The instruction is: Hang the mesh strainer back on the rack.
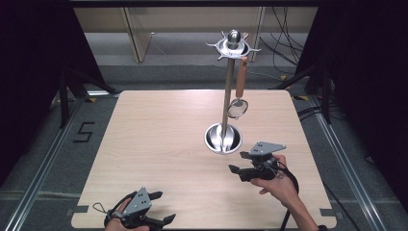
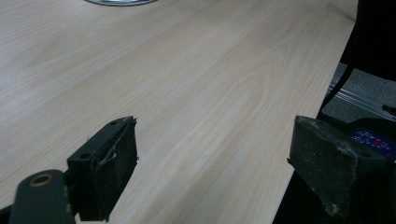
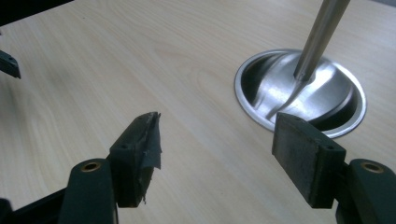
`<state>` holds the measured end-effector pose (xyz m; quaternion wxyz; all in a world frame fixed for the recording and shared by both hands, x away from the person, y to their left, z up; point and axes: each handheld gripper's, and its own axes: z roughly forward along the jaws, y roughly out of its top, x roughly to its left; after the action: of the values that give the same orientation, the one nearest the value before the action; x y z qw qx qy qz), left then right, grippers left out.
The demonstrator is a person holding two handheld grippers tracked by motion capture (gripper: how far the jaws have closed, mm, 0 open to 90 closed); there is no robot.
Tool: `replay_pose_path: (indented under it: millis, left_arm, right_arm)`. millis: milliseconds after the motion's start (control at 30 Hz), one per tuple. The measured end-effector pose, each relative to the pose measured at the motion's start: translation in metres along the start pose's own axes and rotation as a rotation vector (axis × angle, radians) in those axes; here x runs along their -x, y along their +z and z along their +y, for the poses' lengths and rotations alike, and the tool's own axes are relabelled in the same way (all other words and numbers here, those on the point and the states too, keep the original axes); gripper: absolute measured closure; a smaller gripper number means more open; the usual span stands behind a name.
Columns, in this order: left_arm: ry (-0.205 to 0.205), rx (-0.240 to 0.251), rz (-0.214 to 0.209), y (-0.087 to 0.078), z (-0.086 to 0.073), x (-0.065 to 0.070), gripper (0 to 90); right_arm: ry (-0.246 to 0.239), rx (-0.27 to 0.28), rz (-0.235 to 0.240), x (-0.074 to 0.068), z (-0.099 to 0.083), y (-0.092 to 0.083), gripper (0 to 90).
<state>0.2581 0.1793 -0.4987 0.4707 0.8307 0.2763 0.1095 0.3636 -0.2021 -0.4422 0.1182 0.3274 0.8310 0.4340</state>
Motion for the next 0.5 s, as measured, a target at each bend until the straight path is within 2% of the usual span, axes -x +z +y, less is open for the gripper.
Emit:
replay_pose_path:
  millis: [133,167,200,267,333,367,400,433,467,500]
  left_arm:
    - [0.003,0.001,0.002,0.000,0.000,0.000,14.7]
    - [0.002,0.002,0.001,0.000,0.000,0.000,14.7]
    - [-0.029,0.003,0.002,0.000,-0.001,0.002,14.7]
    - [-0.029,0.003,0.001,0.000,-0.001,0.002,14.7]
    - [0.004,-0.001,0.001,0.000,0.000,0.000,14.7]
    - [0.005,-0.001,0.001,0.000,0.000,0.000,14.7]
    - [0.004,-0.001,0.001,0.000,0.000,0.000,14.7]
    - [0.001,-0.001,0.000,0.000,0.000,0.000,14.7]
    - [-0.027,-0.002,0.004,0.000,-0.001,0.002,14.6]
    - [-0.027,-0.002,0.004,0.000,-0.001,0.002,14.7]
  right_arm:
    - [0.003,-0.002,-0.017,-0.002,-0.006,0.001,33.0]
    - [0.022,-0.021,-0.005,-0.004,-0.009,0.000,33.0]
    - [-0.016,0.002,-0.012,-0.002,-0.010,0.001,33.0]
    - [0.012,-0.014,-0.008,-0.004,-0.012,0.001,33.0]
    - [0.001,-0.016,-0.011,-0.003,-0.013,0.000,32.9]
    - [-0.009,-0.013,-0.011,-0.002,-0.014,0.000,32.8]
    - [0.010,-0.013,-0.006,-0.004,-0.016,0.000,32.8]
    - [0.004,-0.019,-0.009,-0.003,-0.018,0.000,32.7]
    - [0.020,-0.009,-0.002,-0.004,-0.020,0.000,32.6]
    - [0.020,-0.009,-0.002,-0.004,-0.020,0.000,32.6]
